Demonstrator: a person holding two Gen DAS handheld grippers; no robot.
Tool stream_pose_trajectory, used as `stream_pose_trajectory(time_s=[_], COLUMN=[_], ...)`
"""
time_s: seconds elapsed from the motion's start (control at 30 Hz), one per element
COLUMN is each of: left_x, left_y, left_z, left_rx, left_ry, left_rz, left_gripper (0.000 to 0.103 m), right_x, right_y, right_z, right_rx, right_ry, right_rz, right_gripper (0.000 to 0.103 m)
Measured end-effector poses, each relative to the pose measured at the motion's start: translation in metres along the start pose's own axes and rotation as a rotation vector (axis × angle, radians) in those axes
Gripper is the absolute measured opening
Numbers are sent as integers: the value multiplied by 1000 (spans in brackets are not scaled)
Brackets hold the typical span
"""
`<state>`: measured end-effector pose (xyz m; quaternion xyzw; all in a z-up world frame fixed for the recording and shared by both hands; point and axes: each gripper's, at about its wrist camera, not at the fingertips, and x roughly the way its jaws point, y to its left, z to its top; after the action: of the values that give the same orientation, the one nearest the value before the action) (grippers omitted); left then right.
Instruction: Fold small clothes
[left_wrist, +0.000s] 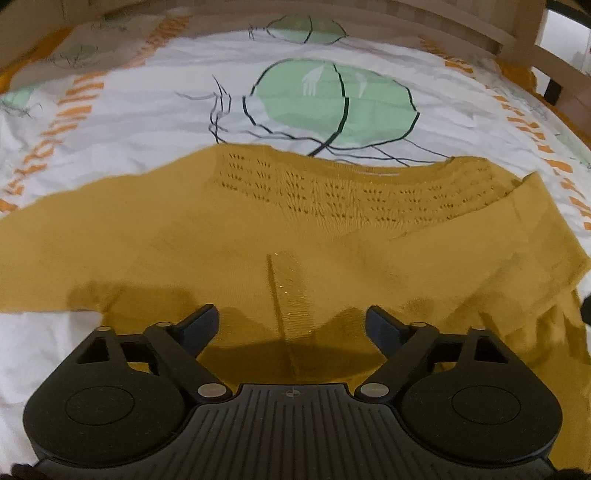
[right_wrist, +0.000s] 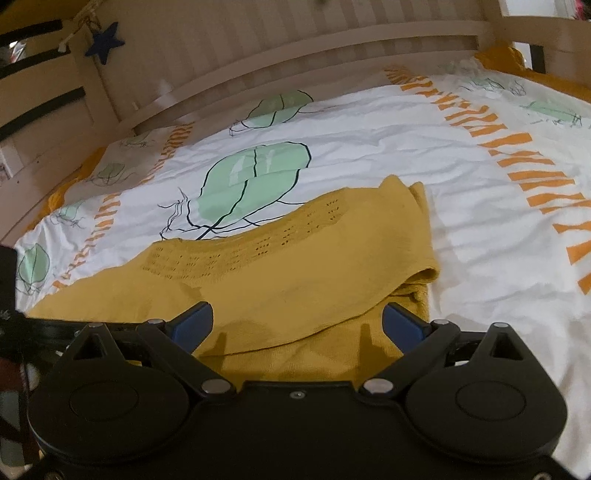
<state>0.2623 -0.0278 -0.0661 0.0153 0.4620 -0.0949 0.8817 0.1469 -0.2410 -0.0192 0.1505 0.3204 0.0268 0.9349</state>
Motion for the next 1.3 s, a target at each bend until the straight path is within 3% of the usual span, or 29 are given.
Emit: stream_pose_trajectory(time_s=[0.1, 0.2, 0.23, 0.27, 0.33, 0.5, 0.63, 1.0, 1.3], left_x=[5, 4, 3, 1, -5, -34, -47, -23, 2], left_y=[1, -1, -2, -3, -4, 0, 14, 47, 59], left_z=[1, 4, 5, 6, 11, 28, 45, 51, 49], left_rx=[-21, -9, 2, 14, 34, 96, 112, 72, 58], left_ry=[2, -20, -29, -39, -65, -187, -232, -182, -120], left_rz=[-18, -28, -33, -36, -39, 18, 67, 157, 180], left_gripper=[72, 41, 21, 11, 4, 4, 4, 4, 6], right_x=[2, 5, 5, 6, 7, 8, 9, 13, 18], right_y=[3, 4, 4, 5, 6, 10, 11, 11, 9], right_z=[-2, -4, -5, -6, -7, -11, -12, -14, -16], right_rx=[-16, -16, -18, -20, -27, -48, -49, -46, -43], right_ry=[5, 16, 19, 22, 27, 31, 34, 51, 73], right_rz=[-2, -1, -1, -2, -3, -8, -3, -9, -21], right_gripper=[99, 99, 99, 99, 99, 99, 99, 99, 99])
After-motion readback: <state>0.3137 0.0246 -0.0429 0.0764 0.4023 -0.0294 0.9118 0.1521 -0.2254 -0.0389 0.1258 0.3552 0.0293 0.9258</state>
